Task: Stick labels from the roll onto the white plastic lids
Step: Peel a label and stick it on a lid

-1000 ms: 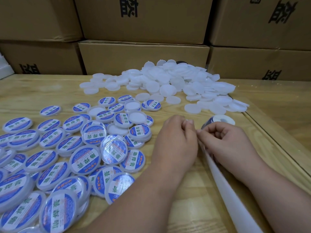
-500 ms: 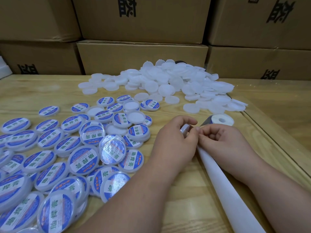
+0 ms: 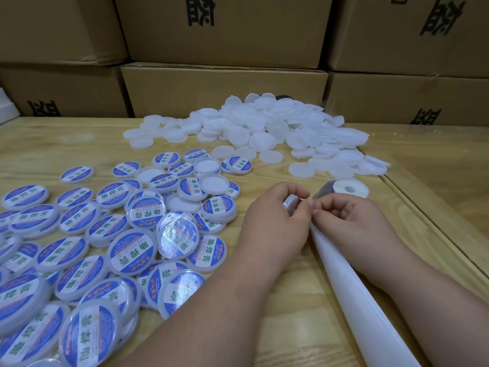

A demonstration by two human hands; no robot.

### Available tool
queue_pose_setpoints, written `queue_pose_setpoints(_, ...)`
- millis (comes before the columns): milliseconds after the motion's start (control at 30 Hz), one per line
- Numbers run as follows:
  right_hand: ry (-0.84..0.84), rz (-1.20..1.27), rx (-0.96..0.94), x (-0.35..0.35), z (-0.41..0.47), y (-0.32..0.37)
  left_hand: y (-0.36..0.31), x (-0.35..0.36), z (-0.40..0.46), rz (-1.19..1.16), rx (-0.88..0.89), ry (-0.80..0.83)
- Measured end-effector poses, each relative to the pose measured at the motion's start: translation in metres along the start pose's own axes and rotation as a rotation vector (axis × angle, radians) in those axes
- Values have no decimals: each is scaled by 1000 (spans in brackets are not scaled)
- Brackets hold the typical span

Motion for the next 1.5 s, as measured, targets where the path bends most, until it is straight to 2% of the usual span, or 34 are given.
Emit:
queue_pose_setpoints(567, -97, 67, 4, -4, 0, 3, 0, 3, -3, -38, -24, 84)
queue_pose_setpoints(1100, -114, 100, -16, -2, 0, 7, 0, 1, -3, -22, 15, 3)
queue_pose_setpoints(1300, -140, 115, 36, -4, 0, 3, 1, 1, -2, -60, -6, 31)
queue_pose_setpoints(1500, -90, 1, -33, 0, 1, 7, 1, 0, -1, -79, 2, 20)
Point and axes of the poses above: each hand's wrist, its own z-axis towards the middle knuckle, its own x-axis out of the palm, y = z × x, the point moved 4 cm from there along z, towards the middle knuckle, and after that the axes turned 14 degrees about -x, right-handed, at the moved point
